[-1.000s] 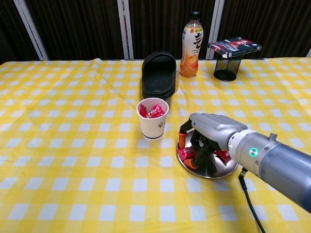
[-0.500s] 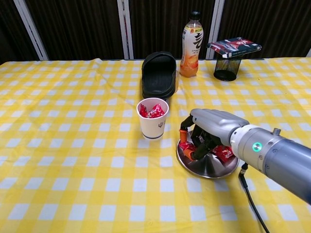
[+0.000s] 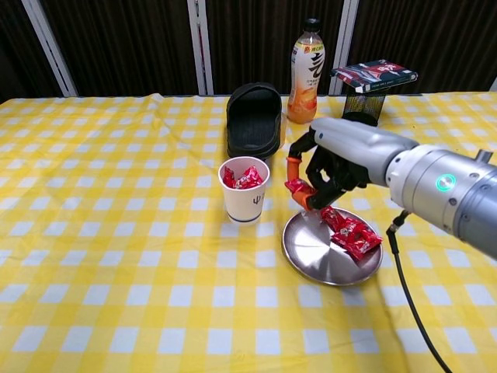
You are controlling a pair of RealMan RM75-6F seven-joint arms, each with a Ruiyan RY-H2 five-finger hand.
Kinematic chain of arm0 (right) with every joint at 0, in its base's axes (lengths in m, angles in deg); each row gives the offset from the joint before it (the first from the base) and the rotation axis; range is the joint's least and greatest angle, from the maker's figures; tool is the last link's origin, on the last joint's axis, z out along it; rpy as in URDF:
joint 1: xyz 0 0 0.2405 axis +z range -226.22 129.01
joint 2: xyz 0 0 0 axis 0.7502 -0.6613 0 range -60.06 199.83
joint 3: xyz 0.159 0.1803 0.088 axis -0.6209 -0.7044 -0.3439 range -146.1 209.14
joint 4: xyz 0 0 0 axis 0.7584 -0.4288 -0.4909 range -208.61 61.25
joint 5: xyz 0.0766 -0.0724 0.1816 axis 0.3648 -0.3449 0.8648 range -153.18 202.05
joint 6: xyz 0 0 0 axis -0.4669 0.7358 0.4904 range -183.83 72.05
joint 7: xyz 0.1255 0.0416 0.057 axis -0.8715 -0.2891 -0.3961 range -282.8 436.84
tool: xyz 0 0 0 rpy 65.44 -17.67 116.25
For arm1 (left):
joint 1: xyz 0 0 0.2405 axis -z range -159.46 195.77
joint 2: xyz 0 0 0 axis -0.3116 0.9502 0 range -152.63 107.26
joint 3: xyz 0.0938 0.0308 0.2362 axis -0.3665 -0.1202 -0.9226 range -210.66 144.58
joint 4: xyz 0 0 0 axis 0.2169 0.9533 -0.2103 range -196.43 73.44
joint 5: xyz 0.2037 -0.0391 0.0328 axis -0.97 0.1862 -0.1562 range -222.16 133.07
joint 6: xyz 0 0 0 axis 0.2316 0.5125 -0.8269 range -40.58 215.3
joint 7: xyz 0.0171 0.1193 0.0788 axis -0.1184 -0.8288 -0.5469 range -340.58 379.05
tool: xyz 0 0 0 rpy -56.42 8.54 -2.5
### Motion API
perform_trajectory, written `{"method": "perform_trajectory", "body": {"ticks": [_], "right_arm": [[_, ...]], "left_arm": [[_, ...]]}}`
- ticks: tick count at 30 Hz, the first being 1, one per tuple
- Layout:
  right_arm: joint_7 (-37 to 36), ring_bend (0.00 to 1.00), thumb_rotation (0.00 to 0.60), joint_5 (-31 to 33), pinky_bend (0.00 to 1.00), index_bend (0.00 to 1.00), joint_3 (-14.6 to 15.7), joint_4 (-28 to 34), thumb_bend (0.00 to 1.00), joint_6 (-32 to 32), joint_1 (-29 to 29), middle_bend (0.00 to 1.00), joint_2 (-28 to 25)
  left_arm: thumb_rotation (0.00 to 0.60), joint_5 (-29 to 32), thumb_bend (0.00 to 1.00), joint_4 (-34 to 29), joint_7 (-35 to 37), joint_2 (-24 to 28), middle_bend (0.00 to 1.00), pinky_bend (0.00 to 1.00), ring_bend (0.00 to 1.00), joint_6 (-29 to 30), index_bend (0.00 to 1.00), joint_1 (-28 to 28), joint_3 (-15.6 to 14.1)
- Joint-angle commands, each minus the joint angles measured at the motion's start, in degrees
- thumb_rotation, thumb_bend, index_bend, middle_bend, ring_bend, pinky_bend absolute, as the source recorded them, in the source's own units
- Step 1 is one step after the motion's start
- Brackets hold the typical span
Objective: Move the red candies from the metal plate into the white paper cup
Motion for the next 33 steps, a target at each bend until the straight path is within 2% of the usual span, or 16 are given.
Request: {"method": "perform_trajectory", "body": {"ticks": [1,7,13,33], "right_arm": [[1.02,0.89,0.600,-0.07,0.85,0.55,-1.53,1.84,0.46,0.52,0.89,0.82,-1.11],[2.66,0.89,0.600,1.64,0.85,0.55,-3.68,2.55,0.46,-0.25,3.47,0.82,-0.46],[3.32,0.89,0.600,4.12,0.85,0.55,-5.34,0.44,0.46,-1.57,6.23,0.82,1.35],[2.51,0.89,0.600,8.72,0.85,0.55,-5.95,-10.70,0.46,-4.34,11.58,0.82,7.56]], "left_arm": [[0.600,0.11,0.04,-0.04,0.00,0.00,0.00,0.00,0.00,-0.07,0.03,0.02,0.03],[0.600,0.45,0.04,-0.15,0.18,0.11,0.00,0.00,0.00,-0.40,0.03,0.07,0.07],[0.600,0.84,0.04,-0.26,0.60,0.32,0.00,0.00,0.00,-0.97,0.03,0.22,0.14],[0.600,0.85,0.04,-0.42,1.88,0.96,0.00,0.00,0.00,-1.60,0.03,0.35,0.06]]}}
